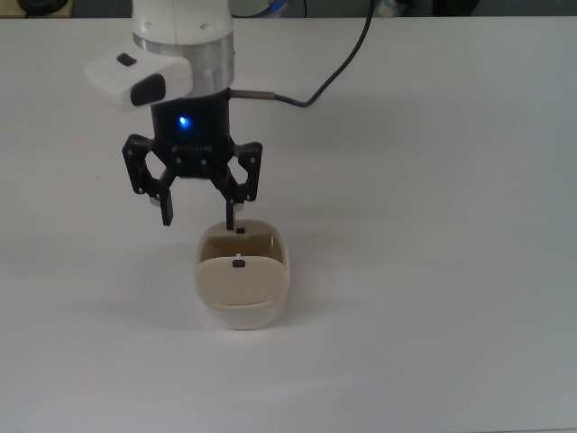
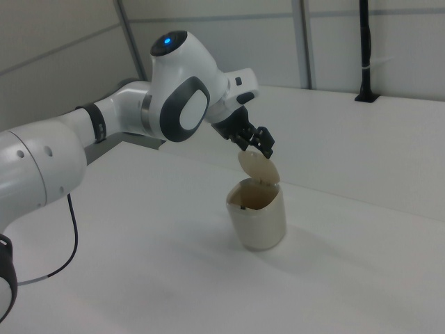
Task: Close the trash can
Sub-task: 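Move the gripper toward the raised lid of the cream trash can, then push the open lid down over the can rim with the gripper, then press the gripper down on the lid to seat it shut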
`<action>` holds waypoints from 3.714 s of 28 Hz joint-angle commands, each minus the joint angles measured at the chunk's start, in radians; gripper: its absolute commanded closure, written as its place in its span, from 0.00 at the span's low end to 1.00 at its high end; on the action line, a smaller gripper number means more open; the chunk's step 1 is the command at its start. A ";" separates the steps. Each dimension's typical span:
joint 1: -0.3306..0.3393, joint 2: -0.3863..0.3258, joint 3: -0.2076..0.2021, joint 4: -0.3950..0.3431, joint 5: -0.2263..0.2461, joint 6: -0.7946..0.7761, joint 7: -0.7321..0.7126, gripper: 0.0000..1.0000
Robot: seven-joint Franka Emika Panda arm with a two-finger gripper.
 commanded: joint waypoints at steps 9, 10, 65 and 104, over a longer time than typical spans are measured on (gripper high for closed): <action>0.034 0.049 -0.007 -0.004 -0.081 0.155 0.114 0.37; 0.034 0.049 -0.006 -0.006 -0.087 0.158 0.114 0.40; 0.040 0.086 0.014 -0.027 -0.076 -0.104 -0.037 1.00; 0.042 0.140 0.014 -0.061 -0.089 -0.103 -0.086 1.00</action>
